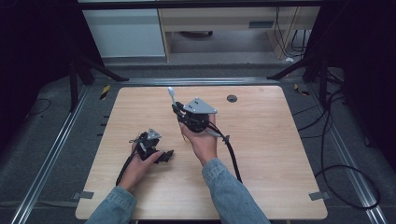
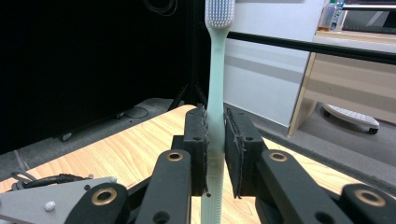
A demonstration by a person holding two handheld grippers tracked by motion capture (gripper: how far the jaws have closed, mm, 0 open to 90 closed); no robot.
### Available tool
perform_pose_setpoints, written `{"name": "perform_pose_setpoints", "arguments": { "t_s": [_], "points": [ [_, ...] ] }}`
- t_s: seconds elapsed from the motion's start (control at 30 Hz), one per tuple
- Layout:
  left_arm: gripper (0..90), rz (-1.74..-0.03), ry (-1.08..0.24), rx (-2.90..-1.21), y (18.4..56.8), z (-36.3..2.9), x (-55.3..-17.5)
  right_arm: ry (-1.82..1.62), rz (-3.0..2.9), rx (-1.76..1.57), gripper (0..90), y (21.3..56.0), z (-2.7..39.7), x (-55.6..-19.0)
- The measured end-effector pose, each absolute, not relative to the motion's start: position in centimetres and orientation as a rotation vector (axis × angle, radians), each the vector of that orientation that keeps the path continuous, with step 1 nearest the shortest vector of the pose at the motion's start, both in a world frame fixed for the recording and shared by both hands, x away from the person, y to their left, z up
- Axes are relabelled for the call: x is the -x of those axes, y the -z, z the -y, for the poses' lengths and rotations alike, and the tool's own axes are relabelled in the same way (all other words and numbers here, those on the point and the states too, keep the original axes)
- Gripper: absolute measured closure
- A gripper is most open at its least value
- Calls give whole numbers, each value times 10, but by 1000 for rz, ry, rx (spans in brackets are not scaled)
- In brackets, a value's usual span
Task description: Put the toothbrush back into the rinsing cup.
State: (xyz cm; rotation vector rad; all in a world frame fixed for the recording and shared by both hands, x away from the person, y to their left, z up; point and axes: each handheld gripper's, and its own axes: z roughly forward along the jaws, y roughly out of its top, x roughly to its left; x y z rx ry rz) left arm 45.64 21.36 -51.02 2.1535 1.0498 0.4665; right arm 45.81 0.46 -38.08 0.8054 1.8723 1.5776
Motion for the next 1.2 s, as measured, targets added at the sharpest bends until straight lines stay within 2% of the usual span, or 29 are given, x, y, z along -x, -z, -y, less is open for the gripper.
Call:
{"name": "perform_pose_setpoints", "arguments": {
  "t_s": [1.2],
  "points": [
    [0, -1048, -466, -2156, 510, -214, -457, -1549, -1866, -823, 793, 405, 1, -463]
  ]
}}
